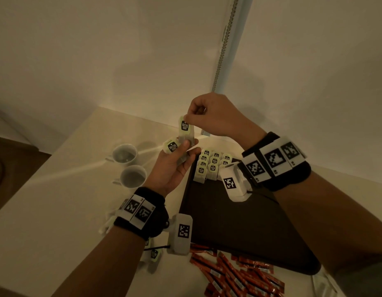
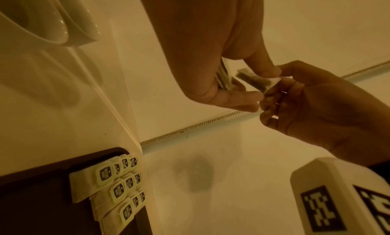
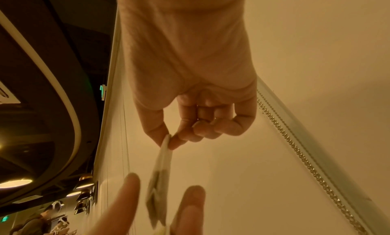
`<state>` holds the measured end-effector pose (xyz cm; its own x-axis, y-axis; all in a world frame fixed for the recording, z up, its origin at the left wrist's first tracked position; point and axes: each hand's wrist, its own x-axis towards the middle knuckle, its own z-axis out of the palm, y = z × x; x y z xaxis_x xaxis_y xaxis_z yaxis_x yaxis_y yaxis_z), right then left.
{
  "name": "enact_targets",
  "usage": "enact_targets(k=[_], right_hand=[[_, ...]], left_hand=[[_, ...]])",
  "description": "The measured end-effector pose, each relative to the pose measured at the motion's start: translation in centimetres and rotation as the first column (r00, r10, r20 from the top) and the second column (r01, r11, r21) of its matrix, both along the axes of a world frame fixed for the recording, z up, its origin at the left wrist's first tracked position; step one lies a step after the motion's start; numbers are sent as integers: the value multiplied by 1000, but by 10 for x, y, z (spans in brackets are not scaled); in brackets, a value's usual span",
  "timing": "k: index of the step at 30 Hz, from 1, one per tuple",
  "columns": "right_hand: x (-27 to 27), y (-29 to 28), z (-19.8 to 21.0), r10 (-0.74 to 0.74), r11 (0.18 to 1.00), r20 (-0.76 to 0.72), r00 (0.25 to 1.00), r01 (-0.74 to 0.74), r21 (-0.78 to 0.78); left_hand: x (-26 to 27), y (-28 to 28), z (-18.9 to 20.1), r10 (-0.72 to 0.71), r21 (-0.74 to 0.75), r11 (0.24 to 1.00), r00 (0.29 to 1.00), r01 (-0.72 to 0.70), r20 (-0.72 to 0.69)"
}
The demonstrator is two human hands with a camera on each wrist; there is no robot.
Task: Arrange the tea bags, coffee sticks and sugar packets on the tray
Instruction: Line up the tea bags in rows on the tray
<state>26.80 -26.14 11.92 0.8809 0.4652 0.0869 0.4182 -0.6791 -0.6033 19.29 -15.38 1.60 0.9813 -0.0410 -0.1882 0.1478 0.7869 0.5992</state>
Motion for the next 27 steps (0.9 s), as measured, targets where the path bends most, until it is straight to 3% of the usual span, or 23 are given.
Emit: enact_targets(k=[8,13,23,27], right_hand=[[2,-11,-8,-9,1000,-52,999,10,17],[-2,-23,-11,77,988,-129,989,-58,146],[-6,-38,-28,78,967,-44,996,-65,247],[-7,-43,-27,97,979,4,995,-96,179]], left_hand=[[1,-2,-4,16,18,1000,1000,-16,4],[1,-2,-6,27,170,985,1000,-25,-10],[1,-11,-10,-3,201,979,1000,5,-11],[1,-12,-7,25,213,976,998,-36,57]])
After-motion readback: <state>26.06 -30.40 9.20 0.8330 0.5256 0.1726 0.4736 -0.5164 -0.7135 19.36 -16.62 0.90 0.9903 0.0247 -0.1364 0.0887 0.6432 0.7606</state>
